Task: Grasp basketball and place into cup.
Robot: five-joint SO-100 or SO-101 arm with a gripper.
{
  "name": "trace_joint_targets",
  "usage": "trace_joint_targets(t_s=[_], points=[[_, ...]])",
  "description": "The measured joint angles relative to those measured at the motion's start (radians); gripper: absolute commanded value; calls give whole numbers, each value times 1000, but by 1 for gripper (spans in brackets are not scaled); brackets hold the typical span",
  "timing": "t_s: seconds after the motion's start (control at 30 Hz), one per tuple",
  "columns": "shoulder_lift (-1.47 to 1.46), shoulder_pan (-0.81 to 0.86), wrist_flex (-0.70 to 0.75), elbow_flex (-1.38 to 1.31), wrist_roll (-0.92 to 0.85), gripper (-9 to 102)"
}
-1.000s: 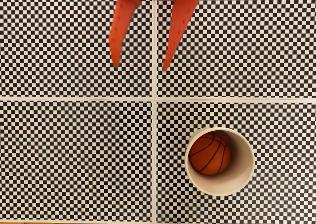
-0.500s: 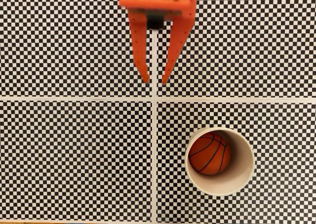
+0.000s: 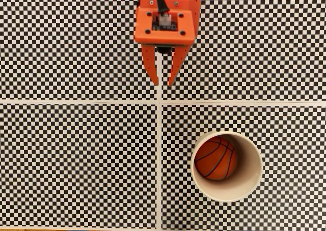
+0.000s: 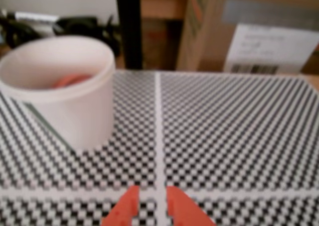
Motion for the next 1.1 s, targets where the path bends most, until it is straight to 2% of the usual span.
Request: trace_joint_targets(t_s=[0.4,0.63,0.77,1.1], points=[[0,-6,394,0,25,0],[0,25,565,0,49,0],[0,29,624,0,58,0],[0,28,635,0,69,0]])
